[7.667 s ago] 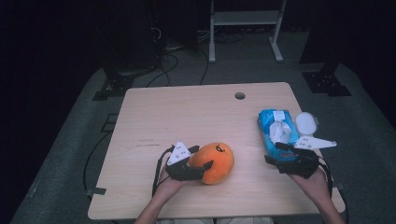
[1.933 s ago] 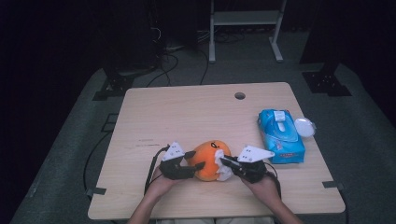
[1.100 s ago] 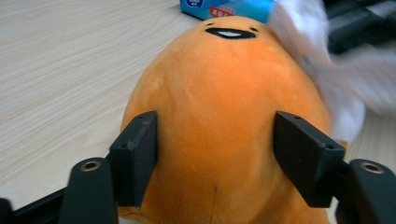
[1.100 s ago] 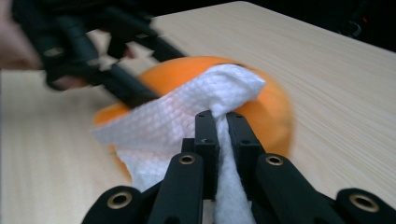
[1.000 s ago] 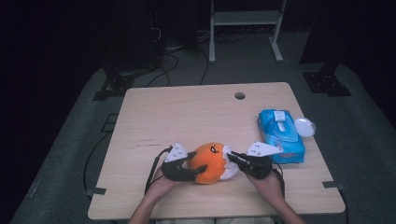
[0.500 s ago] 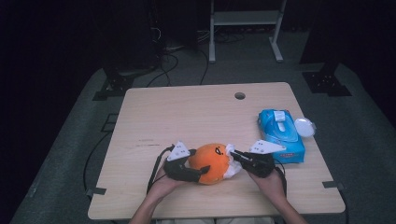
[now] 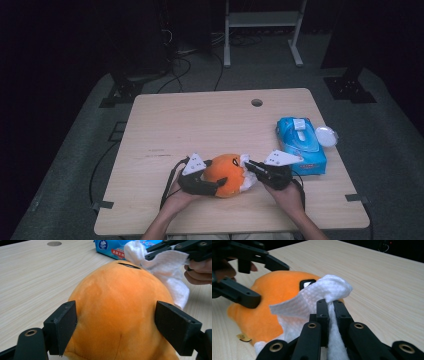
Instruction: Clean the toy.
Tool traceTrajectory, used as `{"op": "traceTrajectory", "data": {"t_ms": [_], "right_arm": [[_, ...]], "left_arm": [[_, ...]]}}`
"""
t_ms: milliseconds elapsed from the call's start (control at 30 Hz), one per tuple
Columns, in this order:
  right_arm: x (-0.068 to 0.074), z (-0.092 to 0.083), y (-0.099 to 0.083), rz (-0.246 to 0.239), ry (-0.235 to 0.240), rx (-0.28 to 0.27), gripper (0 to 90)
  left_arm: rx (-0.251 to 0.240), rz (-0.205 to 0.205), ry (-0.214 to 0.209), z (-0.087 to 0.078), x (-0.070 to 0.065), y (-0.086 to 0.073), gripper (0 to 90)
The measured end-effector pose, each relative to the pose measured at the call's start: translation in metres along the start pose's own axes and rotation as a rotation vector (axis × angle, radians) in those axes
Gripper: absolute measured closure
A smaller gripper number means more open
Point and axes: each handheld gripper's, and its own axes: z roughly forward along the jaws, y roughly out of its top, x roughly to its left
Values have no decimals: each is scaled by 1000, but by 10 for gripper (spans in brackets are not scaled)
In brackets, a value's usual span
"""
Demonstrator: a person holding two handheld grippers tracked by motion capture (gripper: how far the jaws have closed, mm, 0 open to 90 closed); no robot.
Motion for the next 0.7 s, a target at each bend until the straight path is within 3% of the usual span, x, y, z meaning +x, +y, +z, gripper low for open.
{"op": "traceTrajectory", "data": {"t_ms": [133, 167, 233, 333, 400, 633, 700], "right_arm": [[15, -2, 11, -31, 82, -43, 837], [17, -1, 13, -49, 84, -45, 837], [17, 2, 15, -76, 60, -32, 837], [0, 3, 8, -29, 11, -9, 837], [-8, 2, 3, 28, 25, 1, 837], [10, 2, 13, -54, 32, -24, 837], [1, 3, 10, -19, 28, -18, 837]], "left_arm": [[-6, 33, -10, 1, -4, 0, 276], [-9, 41, -7, 2, -6, 0, 278], [-12, 45, -2, 2, -8, 0, 277], [-21, 45, -13, 1, -7, -1, 279], [-19, 56, -16, 1, -8, -1, 281], [-15, 54, -22, 0, -5, -4, 283], [-15, 53, -25, -1, -4, -4, 288]]}}
